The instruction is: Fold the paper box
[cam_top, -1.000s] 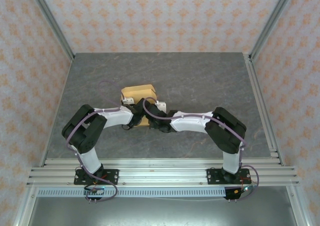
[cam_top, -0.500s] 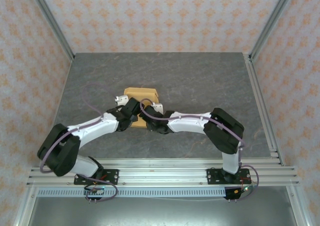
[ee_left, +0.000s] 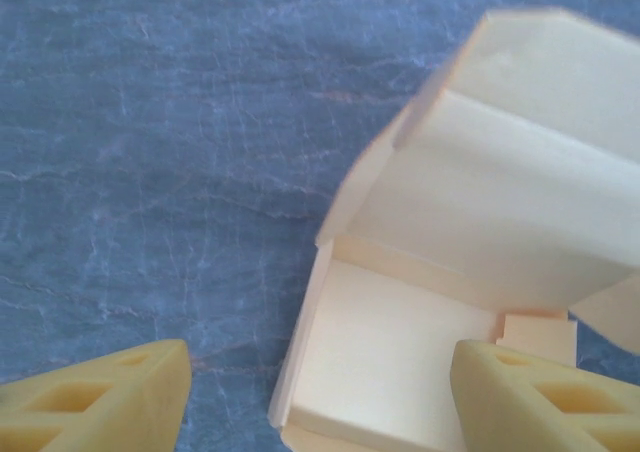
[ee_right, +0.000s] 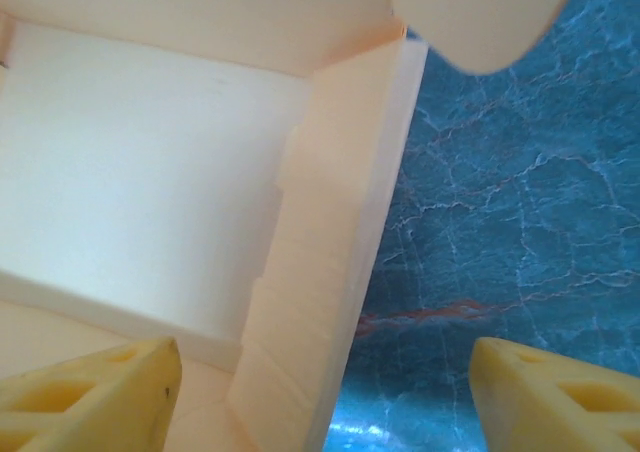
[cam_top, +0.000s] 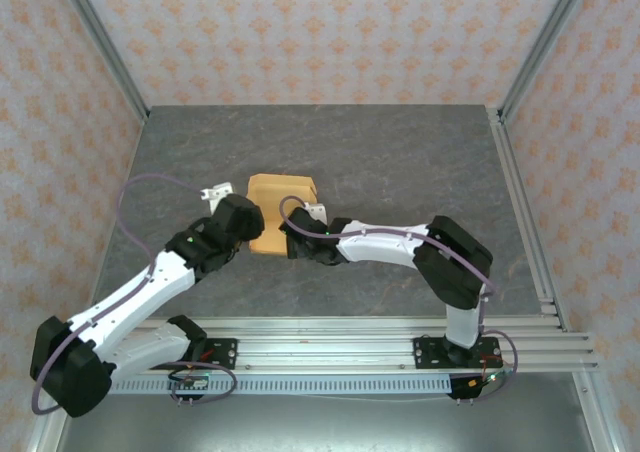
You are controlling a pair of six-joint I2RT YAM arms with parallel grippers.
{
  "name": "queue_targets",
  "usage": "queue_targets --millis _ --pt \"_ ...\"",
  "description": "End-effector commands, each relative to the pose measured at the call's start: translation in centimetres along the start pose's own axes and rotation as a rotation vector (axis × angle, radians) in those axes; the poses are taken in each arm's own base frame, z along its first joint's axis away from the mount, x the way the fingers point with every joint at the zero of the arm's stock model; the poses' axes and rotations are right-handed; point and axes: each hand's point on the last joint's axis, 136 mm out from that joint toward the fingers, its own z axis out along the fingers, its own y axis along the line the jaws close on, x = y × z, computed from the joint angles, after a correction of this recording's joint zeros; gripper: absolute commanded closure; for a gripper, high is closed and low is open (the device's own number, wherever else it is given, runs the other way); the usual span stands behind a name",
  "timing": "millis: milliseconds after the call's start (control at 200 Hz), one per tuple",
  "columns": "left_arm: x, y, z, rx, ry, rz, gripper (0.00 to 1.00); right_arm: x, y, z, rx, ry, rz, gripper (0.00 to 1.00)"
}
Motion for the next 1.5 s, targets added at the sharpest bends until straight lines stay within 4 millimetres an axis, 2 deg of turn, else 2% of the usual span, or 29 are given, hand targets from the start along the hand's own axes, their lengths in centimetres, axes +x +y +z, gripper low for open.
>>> queue_targets --millis 0,80,160,290,375,465,591,821,991,1131,1321,1491 --pt "-2.5 0.4 -1.3 0.044 -0.026 -0.011 0.30 -3.3 1.0 -4.6 -0.079 -0.092 -0.013 0.19" --pt "-4.4 1.0 -2.1 0.039 -0.068 -0.023 0.30 -4.4 0.9 -6.4 -0.129 -0.124 -0.009 0.19" --pt "-5.8 1.7 -2.0 0.038 -0.084 -0.025 0.30 -5.7 0.3 -8.2 -0.189 -0.156 0.003 0.19" --pt "-7.1 2.7 0.4 0.072 -0.049 -0.093 0.30 -8.4 -2.9 -10.1 -0.228 -0.212 0.077 0.24" --pt "-7.4 4.0 3.2 0.068 -0.007 -0.152 0.35 -10.0 -5.6 -10.4 -0.259 -0.228 0.158 0.33" --pt "-6.8 5.3 5.7 0.047 0.038 -0.199 0.54 -11.3 -8.1 -10.0 -0.296 -0.238 0.234 0.40" --pt "-5.5 4.7 7.9 0.088 0.098 -0.196 0.55 -12.0 -9.6 -8.4 -0.321 -0.202 0.253 0.47" --pt "-2.8 3.9 10.3 0.140 0.164 -0.219 0.70 -11.6 -8.0 -4.4 -0.368 -0.116 0.249 0.58" --pt "-0.9 3.2 11.4 0.125 0.214 -0.163 0.80 -10.4 -6.0 -2.4 -0.376 -0.081 0.203 0.60" --pt "0.2 3.2 12.0 0.134 0.230 -0.146 0.82 -9.9 -4.7 -1.9 -0.413 -0.077 0.164 0.62" --pt "0.7 1.6 12.6 0.184 0.243 -0.122 0.84 -9.6 -2.9 -1.4 -0.441 -0.067 0.087 0.62" --pt "1.2 0.3 12.9 0.202 0.254 -0.104 0.85 -9.4 -2.2 -1.0 -0.440 -0.065 0.065 0.62"
